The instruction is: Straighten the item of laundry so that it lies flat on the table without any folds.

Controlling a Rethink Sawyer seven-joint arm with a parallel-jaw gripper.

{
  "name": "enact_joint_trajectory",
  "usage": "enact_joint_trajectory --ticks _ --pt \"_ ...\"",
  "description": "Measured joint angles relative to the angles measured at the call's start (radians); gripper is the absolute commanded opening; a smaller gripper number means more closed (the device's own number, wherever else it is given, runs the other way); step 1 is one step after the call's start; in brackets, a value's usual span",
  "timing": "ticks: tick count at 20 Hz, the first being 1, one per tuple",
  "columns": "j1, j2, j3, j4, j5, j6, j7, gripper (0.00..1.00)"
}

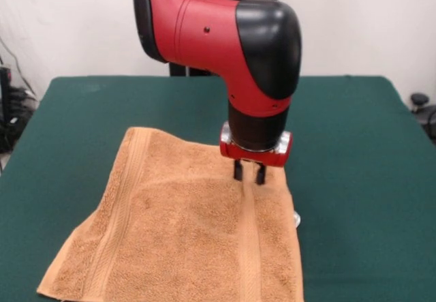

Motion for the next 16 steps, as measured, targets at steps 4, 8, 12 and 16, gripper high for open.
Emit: enact_joint_trajectory --ticks 4,8,12,16 --pt "0.0 -0.001 0.0 0.0 -0.001 -0.009 0.0 1.0" --pt "0.001 -0.001 -0.001 0.0 -0.001 -0.009 0.0 1.0" --pt "0.009 0.001 -0.009 0.0 0.0 -0.012 0.0 1.0" --pt "0.03 0.003 -0.029 -0.002 -0.001 -0.024 0.0 1.0"
